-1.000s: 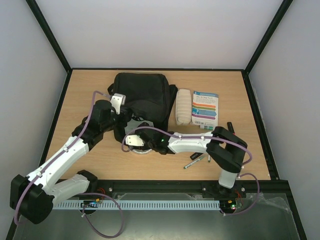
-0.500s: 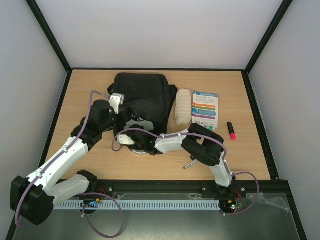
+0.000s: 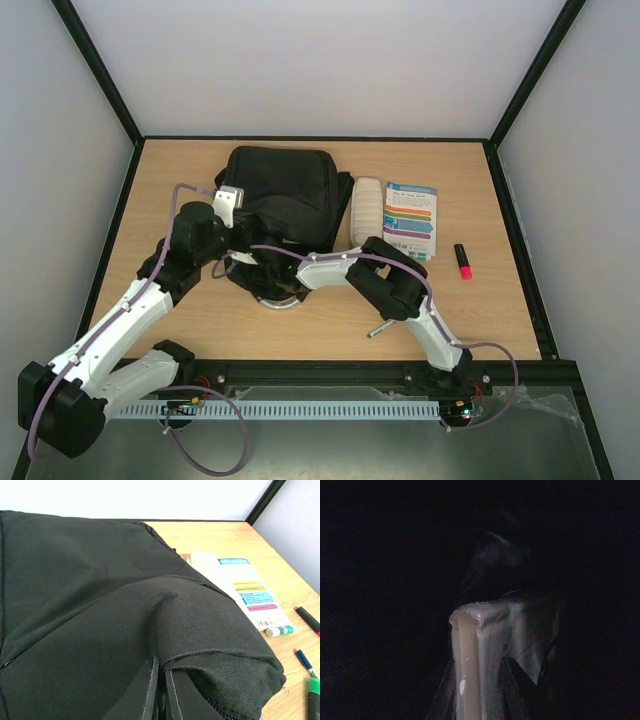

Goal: Pack the student bag
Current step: Adjust the book in the student bag.

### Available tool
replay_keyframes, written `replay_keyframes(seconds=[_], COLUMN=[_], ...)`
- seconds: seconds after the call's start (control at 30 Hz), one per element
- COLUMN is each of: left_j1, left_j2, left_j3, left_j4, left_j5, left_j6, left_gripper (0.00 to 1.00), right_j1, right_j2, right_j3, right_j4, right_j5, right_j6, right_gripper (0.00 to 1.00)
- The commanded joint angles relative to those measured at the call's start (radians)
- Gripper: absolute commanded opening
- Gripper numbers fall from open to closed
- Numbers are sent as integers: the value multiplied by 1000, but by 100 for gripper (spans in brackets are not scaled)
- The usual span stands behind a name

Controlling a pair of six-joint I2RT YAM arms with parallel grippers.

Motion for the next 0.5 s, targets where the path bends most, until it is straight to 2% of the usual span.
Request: replay_keyframes(seconds=[0.0,0.17,0.23,0.3,0.33,0.47], left_j1=[-4,-3,-3,-3,-3,-2], left_j2=[-49,-49,-40,-35,-32,-21], left_j3=[-1,-3,0,4,4,9], left_j4=[107,100,89,79,77,62], left_j5=[44,24,4,-17,-27,-64], left_j6=[-17,-13,-15,-16,-17,-20], left_gripper=[2,2,2,2,2,2], right_j1=[-28,-31,-22,1,17,77], right_j2=[63,62,18,-47,-84,-256], right_j3=[55,65,56,34,13,-73], right_j4=[-27,-59,-142,-233,-278,-460], right_j5=[112,115,55,-2,-35,-212], right_j6=[67,77,120,175,207,308], right_gripper=[12,13,22,38,43,52])
